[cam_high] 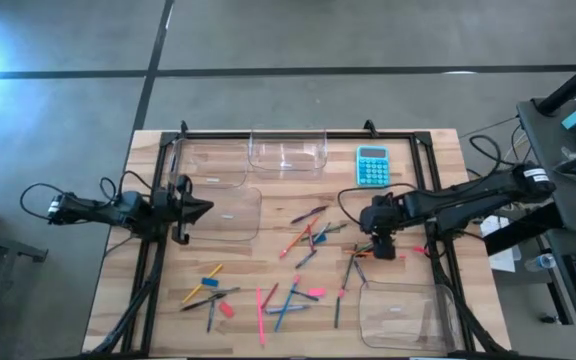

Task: Sort crayons/erasers/pens/pencils in bins
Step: Put the green crayon into the bottom right transparent bin

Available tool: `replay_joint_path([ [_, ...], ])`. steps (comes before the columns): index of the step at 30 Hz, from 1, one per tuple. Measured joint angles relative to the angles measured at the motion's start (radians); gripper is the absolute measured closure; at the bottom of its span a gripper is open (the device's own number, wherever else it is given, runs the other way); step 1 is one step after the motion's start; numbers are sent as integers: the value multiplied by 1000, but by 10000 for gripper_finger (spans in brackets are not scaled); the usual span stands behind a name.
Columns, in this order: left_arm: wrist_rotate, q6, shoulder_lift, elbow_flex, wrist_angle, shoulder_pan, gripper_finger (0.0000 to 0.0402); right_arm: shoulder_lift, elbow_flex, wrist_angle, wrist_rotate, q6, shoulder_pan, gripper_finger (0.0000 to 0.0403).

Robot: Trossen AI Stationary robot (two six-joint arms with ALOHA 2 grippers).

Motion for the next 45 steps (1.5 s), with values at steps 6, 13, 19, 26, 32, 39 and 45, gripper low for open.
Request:
replay_joint_path([
  [6, 1, 3, 0, 0, 0, 0, 400, 36, -28, 65, -41, -15, 0, 253],
  [13, 1, 4, 1, 0, 0, 0, 400, 33, -71, 139, -78, -15, 0, 260],
  [19, 1, 6, 1, 0, 0, 0, 400, 33, -117, 203, -76, -11, 0, 260],
  [26, 1, 6, 4, 0, 0, 0, 400, 34, -141, 238, -75, -11, 0, 269],
  [32, 1, 6, 6, 0, 0, 0, 400, 34, -150, 243, -72, -12, 0, 286],
  [39, 1, 6, 6, 0, 0, 0, 400, 34, -151, 245, -71, -11, 0, 336],
  [45, 1, 6, 6, 0, 0, 0, 400, 34, -149, 245, -71, -11, 0, 374],
])
